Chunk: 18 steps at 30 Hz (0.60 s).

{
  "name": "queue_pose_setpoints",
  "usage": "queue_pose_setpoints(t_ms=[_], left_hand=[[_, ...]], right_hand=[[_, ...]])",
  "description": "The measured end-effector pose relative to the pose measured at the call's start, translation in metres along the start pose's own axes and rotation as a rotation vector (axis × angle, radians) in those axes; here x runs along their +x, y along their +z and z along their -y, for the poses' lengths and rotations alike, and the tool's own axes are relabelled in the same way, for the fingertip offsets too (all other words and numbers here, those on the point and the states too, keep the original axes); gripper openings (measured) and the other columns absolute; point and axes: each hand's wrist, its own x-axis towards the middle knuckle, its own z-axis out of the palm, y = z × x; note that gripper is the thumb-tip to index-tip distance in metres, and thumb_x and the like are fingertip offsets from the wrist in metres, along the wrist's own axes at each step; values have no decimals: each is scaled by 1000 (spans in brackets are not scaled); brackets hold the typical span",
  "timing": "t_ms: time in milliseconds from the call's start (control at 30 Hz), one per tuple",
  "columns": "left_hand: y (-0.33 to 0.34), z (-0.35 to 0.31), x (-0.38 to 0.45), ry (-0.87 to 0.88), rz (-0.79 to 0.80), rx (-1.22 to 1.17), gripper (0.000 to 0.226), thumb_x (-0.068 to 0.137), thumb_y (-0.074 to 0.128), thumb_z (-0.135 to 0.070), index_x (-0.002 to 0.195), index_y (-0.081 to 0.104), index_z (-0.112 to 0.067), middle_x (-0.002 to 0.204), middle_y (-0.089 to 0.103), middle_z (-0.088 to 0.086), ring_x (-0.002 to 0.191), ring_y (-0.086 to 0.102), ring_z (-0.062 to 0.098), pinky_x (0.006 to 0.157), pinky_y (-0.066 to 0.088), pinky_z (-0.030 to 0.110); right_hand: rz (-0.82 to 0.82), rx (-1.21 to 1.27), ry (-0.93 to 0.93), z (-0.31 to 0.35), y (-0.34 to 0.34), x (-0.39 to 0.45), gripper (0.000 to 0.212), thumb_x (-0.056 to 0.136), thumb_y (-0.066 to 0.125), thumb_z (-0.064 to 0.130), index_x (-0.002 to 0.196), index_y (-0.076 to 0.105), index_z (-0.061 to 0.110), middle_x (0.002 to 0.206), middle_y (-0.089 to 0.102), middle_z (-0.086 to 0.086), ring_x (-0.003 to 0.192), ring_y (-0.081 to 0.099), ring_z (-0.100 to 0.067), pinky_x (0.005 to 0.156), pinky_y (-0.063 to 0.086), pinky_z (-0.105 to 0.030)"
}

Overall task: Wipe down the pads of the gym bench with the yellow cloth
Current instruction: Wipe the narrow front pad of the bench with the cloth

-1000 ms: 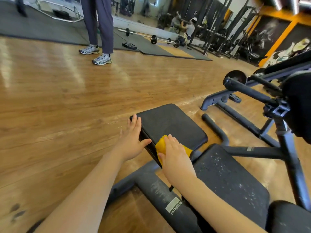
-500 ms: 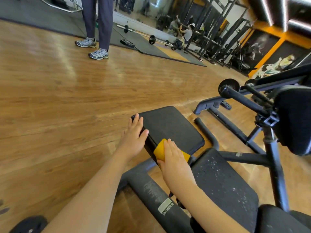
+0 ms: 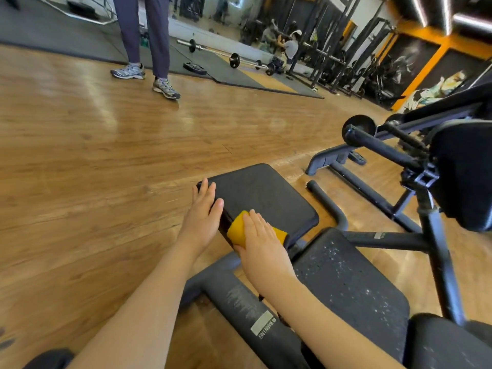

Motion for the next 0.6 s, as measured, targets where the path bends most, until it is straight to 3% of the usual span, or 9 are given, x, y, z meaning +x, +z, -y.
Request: queue_pose_setpoints(t_ms=[100, 267, 367, 500, 600], left_hand=[[4, 2, -1, 4, -43, 76, 54, 98, 35, -28, 146, 13, -17, 155, -6, -8, 139, -15, 7, 113, 6, 36], [10, 7, 0, 47, -110, 128, 60, 95, 44, -30, 146, 15, -20, 155, -5, -11, 132, -16, -3, 109, 6, 28], [11, 7, -1, 61, -111, 131, 61, 95, 43, -32, 147, 13, -23, 154, -5, -14, 130, -17, -6, 105, 4, 24], [11, 7, -1, 52, -105, 141, 60, 95, 43, -31, 147, 13, -24, 153, -7, -16, 131, -18, -5, 106, 2, 24], [11, 8, -1, 51, -105, 99, 60, 95, 44, -29, 147, 14, -22, 154, -6, -16, 135, -16, -3, 111, 3, 28]], right_hand=[[26, 66, -29, -12, -6, -12, 65, 94, 45, 30, 146, 8, 18, 156, 5, 1, 143, 3, -13, 115, 7, -25], [40, 206, -46, -18, -10, 2, 60, 94, 44, 33, 145, 14, 21, 156, 10, 6, 143, 4, -8, 113, 10, -24], [72, 334, 103, -36, -19, 39, 59, 94, 44, 33, 144, 17, 18, 155, 15, 0, 142, 14, -17, 112, 21, -34], [-38, 263, 426, -69, -30, 96, 57, 96, 41, 31, 142, 20, 5, 152, 20, -13, 137, 24, -31, 109, 28, -43], [-28, 254, 327, -61, -26, 100, 54, 97, 40, 27, 143, 20, 8, 151, 24, -10, 138, 23, -29, 114, 18, -45]])
